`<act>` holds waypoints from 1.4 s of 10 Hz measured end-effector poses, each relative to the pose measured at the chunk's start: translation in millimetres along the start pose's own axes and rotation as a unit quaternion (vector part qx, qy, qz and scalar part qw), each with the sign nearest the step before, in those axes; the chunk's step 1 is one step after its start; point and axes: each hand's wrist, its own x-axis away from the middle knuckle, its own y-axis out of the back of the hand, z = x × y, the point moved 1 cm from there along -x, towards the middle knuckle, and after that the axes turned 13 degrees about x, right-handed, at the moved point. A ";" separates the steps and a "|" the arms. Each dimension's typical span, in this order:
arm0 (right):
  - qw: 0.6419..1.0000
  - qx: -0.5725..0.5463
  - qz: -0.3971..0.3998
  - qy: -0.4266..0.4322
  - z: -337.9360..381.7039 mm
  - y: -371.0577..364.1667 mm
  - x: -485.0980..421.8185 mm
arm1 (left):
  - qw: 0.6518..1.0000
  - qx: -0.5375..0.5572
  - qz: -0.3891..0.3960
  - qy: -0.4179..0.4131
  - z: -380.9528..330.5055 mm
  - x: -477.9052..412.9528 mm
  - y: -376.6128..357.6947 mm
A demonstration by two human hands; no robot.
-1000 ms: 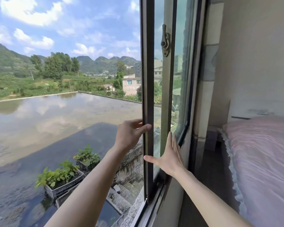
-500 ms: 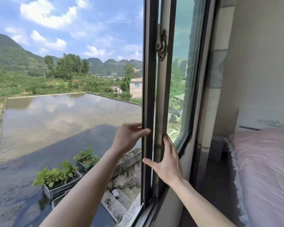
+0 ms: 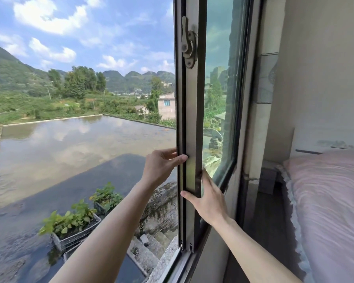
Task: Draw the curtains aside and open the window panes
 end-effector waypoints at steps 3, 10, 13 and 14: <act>0.999 -0.001 -0.045 0.000 -0.4 -4.9 -1.4 | 0.998 0.054 0.032 0.013 10.2 -11.9 -0.5; 0.989 0.059 0.060 0.124 -18.6 31.3 -17.7 | 0.978 -0.192 -0.074 0.031 -32.6 21.8 -40.7; 0.964 0.046 0.170 0.202 -60.4 73.3 -25.6 | 0.923 -0.347 -0.154 0.058 -13.1 42.9 -90.5; 0.968 0.001 0.154 0.197 -68.3 95.3 -31.0 | 0.923 -0.333 -0.179 0.065 -7.7 41.6 -98.5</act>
